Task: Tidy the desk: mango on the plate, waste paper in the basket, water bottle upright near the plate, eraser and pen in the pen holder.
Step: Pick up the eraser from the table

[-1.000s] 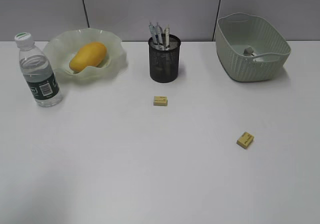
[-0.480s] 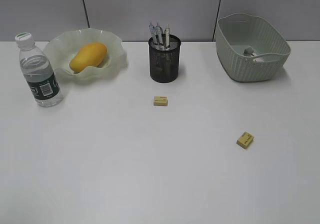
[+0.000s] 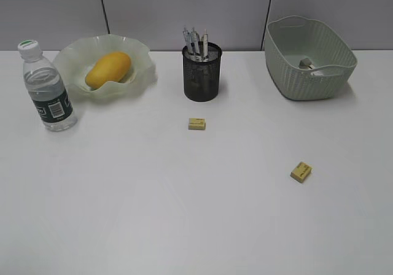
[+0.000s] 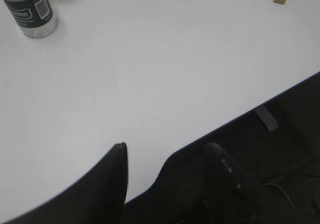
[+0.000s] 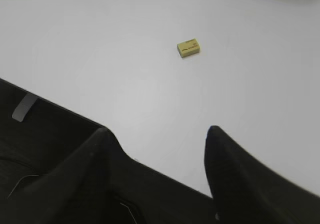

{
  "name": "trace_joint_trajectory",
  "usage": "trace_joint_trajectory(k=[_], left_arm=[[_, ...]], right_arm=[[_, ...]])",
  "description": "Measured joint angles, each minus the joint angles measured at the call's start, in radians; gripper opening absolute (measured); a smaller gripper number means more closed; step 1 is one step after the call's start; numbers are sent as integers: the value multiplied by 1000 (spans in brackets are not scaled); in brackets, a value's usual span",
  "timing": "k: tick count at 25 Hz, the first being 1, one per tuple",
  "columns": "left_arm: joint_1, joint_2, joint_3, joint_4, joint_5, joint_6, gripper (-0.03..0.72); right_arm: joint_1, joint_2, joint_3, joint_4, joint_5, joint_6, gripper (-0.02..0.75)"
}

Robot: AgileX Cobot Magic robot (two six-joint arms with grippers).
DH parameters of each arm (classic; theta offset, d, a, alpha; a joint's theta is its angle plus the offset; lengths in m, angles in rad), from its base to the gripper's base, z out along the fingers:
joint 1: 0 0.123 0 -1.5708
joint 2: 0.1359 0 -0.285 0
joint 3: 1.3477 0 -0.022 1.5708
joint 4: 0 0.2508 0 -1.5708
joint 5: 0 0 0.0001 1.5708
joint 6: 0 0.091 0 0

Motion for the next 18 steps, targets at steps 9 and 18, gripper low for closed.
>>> trace_joint_trajectory(k=[9,18], left_arm=[[0,0,2,0,0,-1,365],[0,0,2,0,1,-1,365]], right_arm=[[0,305,-39,-26,-33,4,474],[0,877,-212,-8,-110,54,474]])
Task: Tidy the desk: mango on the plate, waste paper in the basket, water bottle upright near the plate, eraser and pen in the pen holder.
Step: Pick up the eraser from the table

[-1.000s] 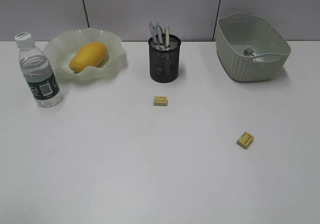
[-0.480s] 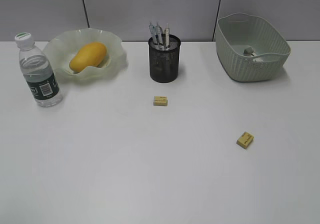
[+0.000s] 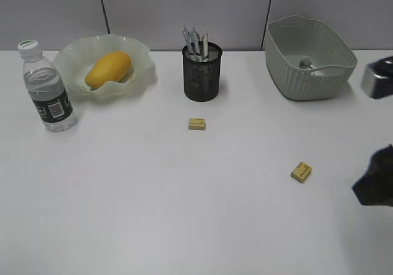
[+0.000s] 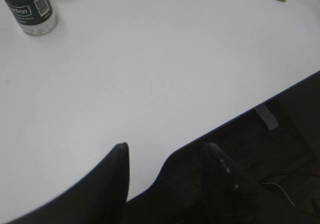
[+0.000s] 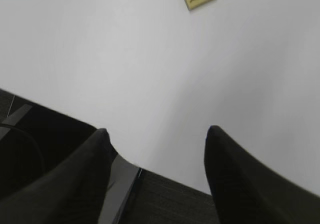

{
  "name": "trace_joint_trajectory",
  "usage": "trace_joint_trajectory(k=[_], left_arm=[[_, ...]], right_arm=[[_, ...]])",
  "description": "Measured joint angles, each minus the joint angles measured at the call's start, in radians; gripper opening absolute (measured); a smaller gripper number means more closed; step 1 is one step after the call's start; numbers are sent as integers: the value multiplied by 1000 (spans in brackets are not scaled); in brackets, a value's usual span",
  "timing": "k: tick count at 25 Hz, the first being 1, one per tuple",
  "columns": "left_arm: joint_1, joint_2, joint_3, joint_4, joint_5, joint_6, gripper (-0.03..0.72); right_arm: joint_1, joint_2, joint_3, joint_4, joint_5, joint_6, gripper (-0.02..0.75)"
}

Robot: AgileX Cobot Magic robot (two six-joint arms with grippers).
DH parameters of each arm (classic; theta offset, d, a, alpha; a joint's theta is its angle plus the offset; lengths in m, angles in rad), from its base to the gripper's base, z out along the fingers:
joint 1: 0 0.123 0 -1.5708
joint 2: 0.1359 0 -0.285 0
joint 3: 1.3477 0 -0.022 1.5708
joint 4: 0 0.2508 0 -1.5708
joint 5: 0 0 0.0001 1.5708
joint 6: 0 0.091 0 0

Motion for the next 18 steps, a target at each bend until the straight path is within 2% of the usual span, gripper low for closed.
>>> trace_joint_trajectory(k=[6,12,18], left_arm=[[0,0,0,0,0,0,365],[0,0,0,0,0,0,365],[0,0,0,0,0,0,365]], right_arm=[[-1,314,-149,-30,-60,159,474],[-3,543,-265,-105,-85,403,474],[-75,679,-297,-67,-142,540,474]])
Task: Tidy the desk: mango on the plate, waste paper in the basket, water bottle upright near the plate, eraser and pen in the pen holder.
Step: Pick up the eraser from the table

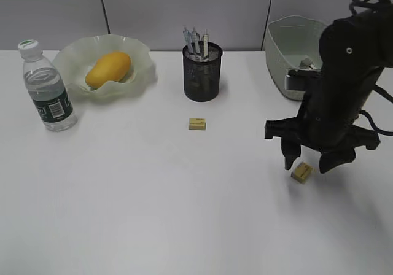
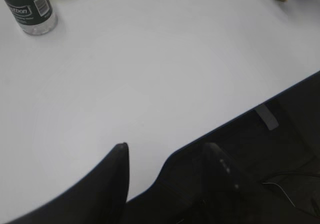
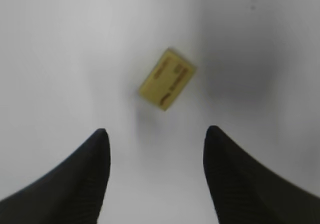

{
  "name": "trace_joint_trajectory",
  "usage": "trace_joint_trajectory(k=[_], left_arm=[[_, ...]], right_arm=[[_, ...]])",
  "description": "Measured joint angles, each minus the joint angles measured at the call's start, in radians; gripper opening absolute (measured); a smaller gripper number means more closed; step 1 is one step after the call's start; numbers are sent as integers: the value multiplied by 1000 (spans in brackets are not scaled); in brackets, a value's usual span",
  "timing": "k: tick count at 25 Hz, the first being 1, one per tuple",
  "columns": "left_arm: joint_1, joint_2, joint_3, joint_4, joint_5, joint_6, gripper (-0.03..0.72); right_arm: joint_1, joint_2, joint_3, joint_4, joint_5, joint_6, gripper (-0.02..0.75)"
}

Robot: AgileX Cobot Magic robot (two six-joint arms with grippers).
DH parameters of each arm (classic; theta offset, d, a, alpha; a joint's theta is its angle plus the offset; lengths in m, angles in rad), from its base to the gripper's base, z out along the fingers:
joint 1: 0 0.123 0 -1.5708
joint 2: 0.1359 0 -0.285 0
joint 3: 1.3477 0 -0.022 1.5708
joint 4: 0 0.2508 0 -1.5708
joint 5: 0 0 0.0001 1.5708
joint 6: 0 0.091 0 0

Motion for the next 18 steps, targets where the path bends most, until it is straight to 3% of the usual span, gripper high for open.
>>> trace_joint_trajectory(k=[6,18], left_arm=[[0,0,0,0,0,0,365],[0,0,0,0,0,0,365]], right_arm=[[-89,45,0,98,-46,60,474],[-92,86,-4,114,-106,282,457]])
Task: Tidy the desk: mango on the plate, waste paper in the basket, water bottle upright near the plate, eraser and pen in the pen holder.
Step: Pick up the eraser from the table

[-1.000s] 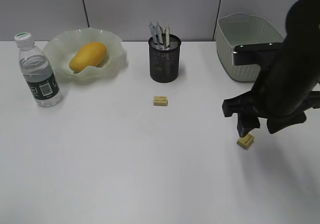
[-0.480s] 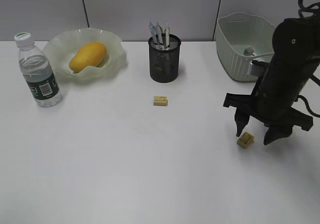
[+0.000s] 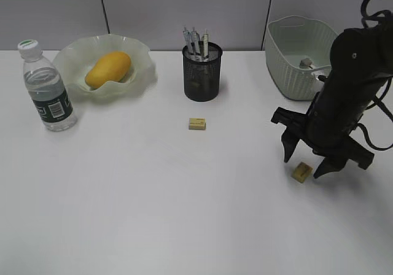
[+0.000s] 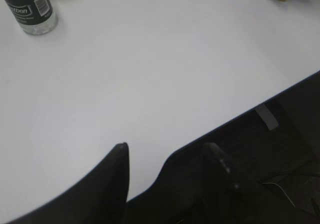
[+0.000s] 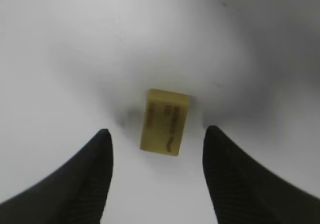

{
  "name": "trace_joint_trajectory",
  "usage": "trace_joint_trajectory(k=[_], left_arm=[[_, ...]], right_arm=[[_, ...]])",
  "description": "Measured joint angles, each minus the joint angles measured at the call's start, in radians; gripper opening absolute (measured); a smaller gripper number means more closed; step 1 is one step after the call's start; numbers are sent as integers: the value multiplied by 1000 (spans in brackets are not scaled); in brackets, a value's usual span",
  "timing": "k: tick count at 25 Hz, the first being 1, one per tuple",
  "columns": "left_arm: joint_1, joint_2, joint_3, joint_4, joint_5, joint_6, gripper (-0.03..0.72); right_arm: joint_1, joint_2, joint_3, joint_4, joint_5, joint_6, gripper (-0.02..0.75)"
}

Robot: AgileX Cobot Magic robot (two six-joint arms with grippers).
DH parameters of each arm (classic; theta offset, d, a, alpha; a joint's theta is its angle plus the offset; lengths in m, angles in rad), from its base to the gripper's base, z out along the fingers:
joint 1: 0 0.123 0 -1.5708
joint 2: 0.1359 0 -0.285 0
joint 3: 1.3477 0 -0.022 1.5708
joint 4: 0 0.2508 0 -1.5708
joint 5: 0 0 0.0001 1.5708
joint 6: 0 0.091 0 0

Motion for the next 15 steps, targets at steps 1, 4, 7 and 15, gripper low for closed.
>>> trace_joint_trajectory(k=[1,4,7,15], left_arm=[[0,0,0,0,0,0,365],[0,0,0,0,0,0,365],[0,0,0,0,0,0,365],[0,0,0,0,0,0,365]], right_arm=[[0,7,-1,0,0,3,457],[0,31,-1,0,-1,13,457],[0,42,-1,-10,-12,26,444],[0,42,-2,-66,-38,66,317]])
